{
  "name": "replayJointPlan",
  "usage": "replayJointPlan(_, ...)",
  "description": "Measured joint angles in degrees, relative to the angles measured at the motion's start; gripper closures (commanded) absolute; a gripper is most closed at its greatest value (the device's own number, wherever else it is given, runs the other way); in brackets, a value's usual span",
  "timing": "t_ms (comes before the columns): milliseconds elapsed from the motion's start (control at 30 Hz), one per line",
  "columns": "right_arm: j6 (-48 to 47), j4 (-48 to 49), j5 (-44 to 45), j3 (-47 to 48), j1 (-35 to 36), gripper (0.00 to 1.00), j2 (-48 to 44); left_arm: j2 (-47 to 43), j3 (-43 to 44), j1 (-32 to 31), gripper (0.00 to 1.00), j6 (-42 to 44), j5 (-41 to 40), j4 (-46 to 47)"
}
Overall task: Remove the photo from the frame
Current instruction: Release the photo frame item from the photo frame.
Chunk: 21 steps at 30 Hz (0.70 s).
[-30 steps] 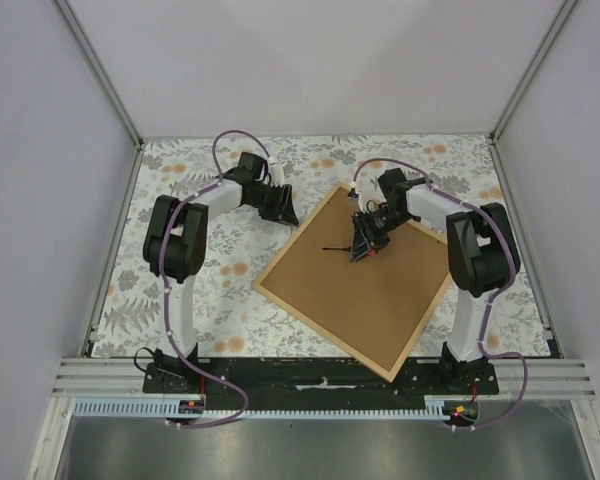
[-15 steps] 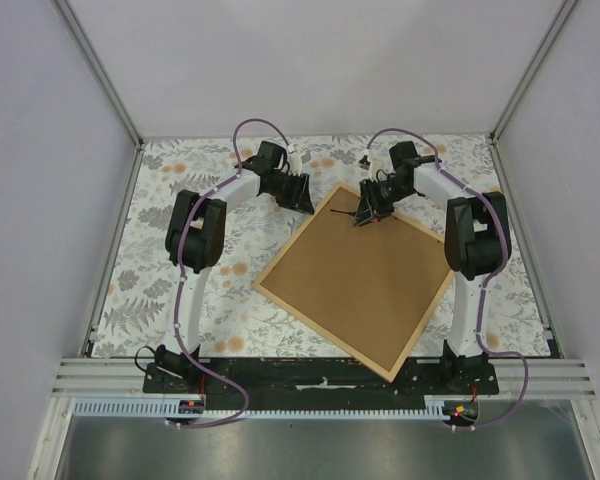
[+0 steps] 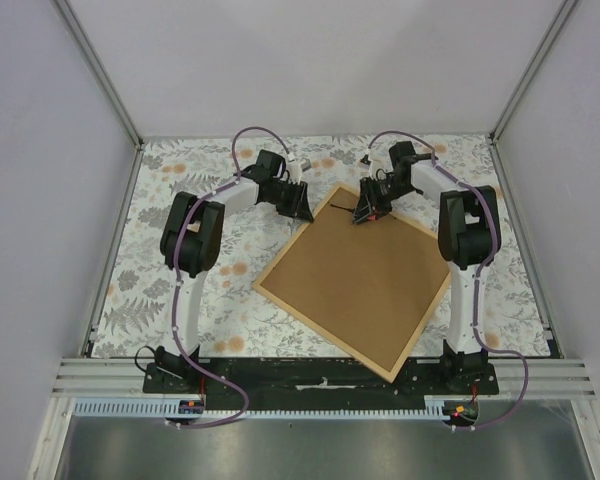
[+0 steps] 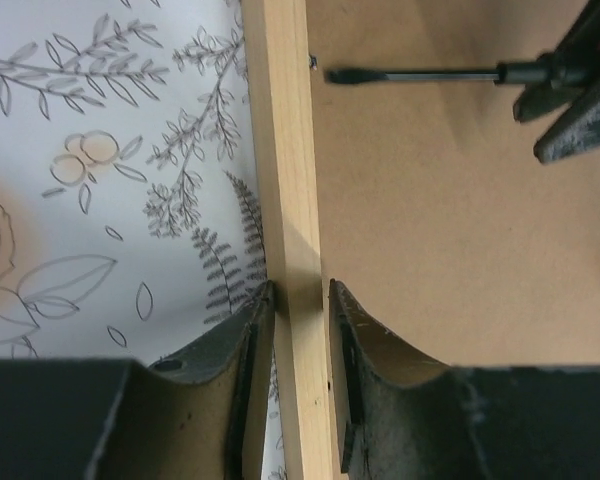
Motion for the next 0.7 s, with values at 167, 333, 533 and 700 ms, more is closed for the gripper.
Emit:
replayJointPlan(167,0.2,-1.3,-1.9,3.7,0.0,1.00,3.0,-1.9,-3.4,-0.3,0.70,0.0,-1.1,2.8)
replayJointPlan(333,0.2,-2.2,-3.5,4.1,-0.3,1.00,4.0,-2.6,-4.6,-0.5,0.73,0.0,-1.6,4.1)
replayJointPlan(533,-0.3,-4.9,-5.3,6.2,-0.3,1.00,6.2,-2.8,-4.7,-0.7,0.77,0.0,-2.4,3.9)
replayJointPlan(700,-0.2,-7.6,-6.5,7.6,0.2,1.00,7.5,-3.2,-4.7,-1.4,0.79,0.0,-4.3,3.5)
